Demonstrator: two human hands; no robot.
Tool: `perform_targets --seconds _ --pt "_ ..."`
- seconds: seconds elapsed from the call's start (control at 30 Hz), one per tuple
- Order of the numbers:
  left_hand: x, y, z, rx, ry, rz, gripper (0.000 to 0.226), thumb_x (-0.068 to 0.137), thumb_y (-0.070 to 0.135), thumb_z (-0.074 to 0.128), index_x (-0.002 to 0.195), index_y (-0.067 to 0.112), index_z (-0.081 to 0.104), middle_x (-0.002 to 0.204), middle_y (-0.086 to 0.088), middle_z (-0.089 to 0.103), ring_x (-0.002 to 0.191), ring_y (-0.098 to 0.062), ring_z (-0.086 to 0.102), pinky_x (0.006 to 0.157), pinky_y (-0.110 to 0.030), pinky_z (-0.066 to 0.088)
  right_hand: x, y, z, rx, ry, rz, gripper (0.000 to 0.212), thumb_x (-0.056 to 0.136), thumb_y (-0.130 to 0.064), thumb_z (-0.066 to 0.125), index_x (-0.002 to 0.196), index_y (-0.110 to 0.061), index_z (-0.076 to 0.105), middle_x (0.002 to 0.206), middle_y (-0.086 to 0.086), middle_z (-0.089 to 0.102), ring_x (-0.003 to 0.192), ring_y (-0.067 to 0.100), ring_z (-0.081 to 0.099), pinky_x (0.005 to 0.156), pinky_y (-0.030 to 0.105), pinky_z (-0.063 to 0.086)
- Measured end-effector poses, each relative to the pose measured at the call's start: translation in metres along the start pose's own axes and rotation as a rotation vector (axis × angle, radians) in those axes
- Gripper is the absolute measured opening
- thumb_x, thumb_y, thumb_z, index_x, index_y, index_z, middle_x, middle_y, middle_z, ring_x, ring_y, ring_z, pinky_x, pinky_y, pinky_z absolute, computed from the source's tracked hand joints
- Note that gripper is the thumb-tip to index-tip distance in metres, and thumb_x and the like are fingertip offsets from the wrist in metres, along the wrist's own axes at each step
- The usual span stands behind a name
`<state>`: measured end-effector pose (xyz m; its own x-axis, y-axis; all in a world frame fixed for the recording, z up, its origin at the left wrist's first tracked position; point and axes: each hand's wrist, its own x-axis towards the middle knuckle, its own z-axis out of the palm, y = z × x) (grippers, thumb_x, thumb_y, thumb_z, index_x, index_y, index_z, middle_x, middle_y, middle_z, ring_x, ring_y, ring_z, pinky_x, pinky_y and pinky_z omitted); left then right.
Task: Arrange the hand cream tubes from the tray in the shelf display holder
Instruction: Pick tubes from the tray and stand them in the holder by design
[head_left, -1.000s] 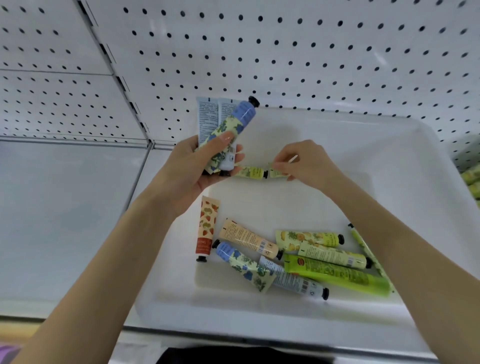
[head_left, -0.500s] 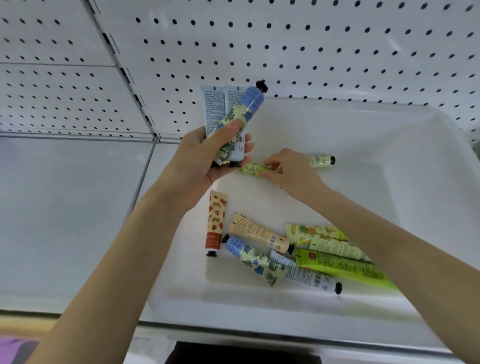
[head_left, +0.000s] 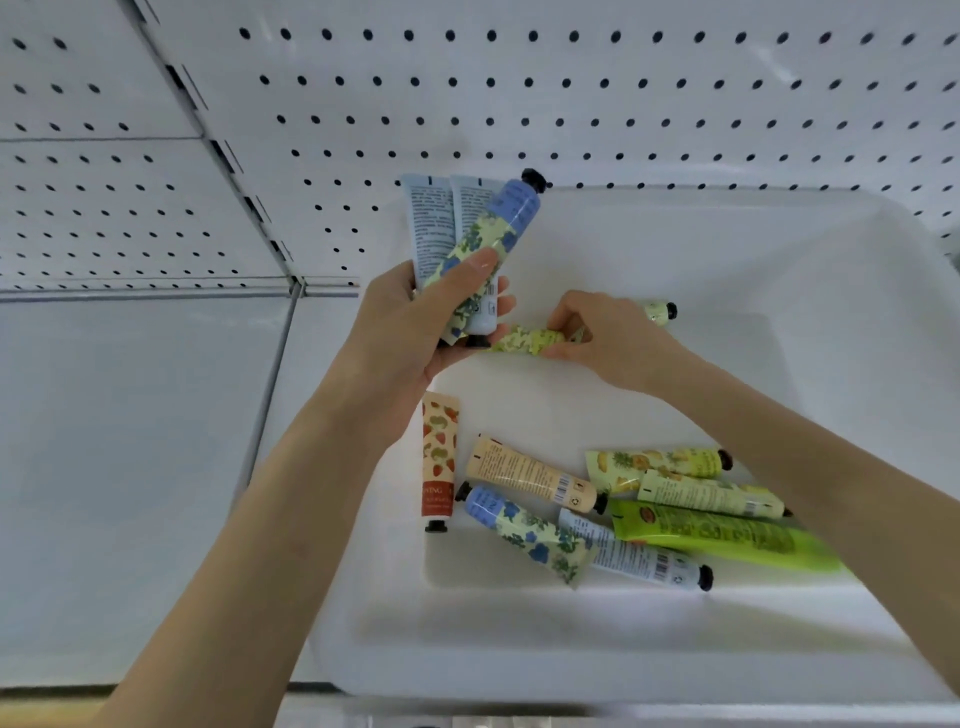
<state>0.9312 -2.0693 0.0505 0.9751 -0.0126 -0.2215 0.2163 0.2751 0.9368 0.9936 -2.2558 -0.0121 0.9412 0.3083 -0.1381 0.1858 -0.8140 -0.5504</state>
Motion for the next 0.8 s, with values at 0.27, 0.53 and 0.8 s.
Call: perform_targets --seconds 0.27,0.53,0.8 --pt "0.003 -0.006 -0.002 0.051 -0.029 0.003 0.028 0.084 0.026 0.066 0.109 0.015 0.062 0.101 -0.008 0.072 0.092 -0.019 0.072 0.079 -0.033 0.059 -0.028 -0.012 -0.059 0.517 -0.034 0.204 0.017 0.087 -0.005 0.063 0.101 0.003 0.058 0.092 0.018 0.069 0.078 0.025 0.072 0.069 0.026 0.06" --pt "-0.02 0.006 0.019 0.032 -0.006 -0.049 0.024 0.088 0.024 0.064 0.108 0.012 0.06 0.099 -0.009 0.071 0.086 -0.016 0.073 0.072 -0.029 0.059 -0.163 0.004 -0.128 0.836 0.13 0.261 0.013 0.09 -0.006 0.057 0.101 -0.006 0.063 0.082 0.016 0.071 0.084 0.023 0.072 0.072 0.019 0.056" --pt "-0.091 0.013 0.133 -0.126 -0.134 -0.003 0.032 0.084 0.03 0.064 0.108 0.008 0.061 0.097 -0.008 0.075 0.091 -0.018 0.072 0.069 -0.026 0.058 -0.286 0.059 -0.182 1.154 0.236 0.307 0.025 0.079 -0.013 0.058 0.1 -0.01 0.071 0.078 0.004 0.07 0.082 0.021 0.071 0.065 0.019 0.056"
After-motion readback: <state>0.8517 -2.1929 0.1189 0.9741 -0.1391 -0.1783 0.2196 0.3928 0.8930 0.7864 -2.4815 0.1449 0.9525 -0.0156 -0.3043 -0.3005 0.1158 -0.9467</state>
